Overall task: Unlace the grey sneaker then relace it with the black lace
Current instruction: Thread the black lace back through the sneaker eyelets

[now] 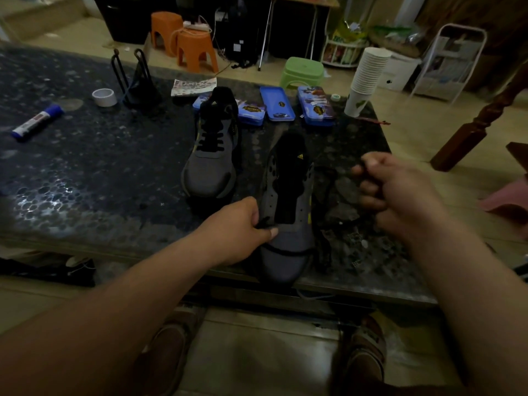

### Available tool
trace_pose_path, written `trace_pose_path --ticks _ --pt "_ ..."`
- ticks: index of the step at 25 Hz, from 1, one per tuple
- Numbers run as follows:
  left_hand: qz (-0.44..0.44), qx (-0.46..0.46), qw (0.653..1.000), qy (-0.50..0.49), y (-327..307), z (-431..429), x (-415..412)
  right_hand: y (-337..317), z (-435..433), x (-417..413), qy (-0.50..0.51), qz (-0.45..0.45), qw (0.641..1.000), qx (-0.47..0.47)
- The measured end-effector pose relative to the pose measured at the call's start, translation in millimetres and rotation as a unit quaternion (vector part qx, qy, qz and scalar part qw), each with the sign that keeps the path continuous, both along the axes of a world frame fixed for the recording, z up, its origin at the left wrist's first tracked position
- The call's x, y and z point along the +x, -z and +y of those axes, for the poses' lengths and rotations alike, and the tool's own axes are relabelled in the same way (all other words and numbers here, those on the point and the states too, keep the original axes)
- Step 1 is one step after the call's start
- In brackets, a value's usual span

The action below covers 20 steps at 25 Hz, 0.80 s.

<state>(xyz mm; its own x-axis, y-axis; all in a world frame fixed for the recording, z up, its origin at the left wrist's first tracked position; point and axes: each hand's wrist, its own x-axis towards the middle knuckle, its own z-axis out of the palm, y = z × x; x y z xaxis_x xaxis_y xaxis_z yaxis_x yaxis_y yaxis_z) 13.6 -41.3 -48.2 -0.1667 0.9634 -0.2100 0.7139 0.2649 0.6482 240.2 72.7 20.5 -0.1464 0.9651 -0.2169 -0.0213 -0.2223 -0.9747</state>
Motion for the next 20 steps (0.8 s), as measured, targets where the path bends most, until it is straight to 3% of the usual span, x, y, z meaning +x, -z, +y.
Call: trace_pose_path --ticks 1,2,3,4,5,7,9,15,18,20 --pt "0.001 0.001 1.0 0.004 -0.4 0.1 0.3 -8.4 2.9 9.4 0.019 0.038 0.999 -0.008" --pt "0.004 0.002 1.0 0.009 -0.8 -0.4 0.4 -13.3 3.3 13.9 0.014 -0.014 0.999 0.025" --pt "0.008 0.006 1.0 0.012 -1.5 -0.8 0.4 -13.5 0.4 13.1 -0.014 -0.144 0.985 0.093" --pt "0.012 0.012 1.0 0.011 -2.3 -1.3 0.7 -9.6 -6.6 5.8 -0.062 -0.277 0.941 0.182" --pt "0.016 0.019 1.0 0.008 -2.7 -1.8 1.2 -1.6 -14.4 -5.6 -0.13 -0.355 0.889 0.259" --pt "0.028 0.036 0.999 0.006 -2.6 -2.6 2.6 20.0 -29.5 -31.4 -0.246 -0.42 0.821 0.3" --pt "0.036 0.056 0.998 0.009 -3.6 -4.0 4.2 40.1 -39.2 -51.2 -0.285 -0.443 0.801 0.285" --pt "-0.026 0.054 0.998 -0.014 -2.3 -8.4 11.1 53.7 -35.6 -59.3 -0.234 -0.347 0.877 0.236" --pt "-0.019 0.045 0.999 -0.016 4.8 -15.5 24.8 49.9 -35.2 -53.2 -0.179 -0.176 0.964 0.089" --pt "0.037 0.096 0.994 -0.032 8.1 -23.1 35.5 50.1 -32.1 -52.1 -0.143 -0.049 0.988 -0.019"
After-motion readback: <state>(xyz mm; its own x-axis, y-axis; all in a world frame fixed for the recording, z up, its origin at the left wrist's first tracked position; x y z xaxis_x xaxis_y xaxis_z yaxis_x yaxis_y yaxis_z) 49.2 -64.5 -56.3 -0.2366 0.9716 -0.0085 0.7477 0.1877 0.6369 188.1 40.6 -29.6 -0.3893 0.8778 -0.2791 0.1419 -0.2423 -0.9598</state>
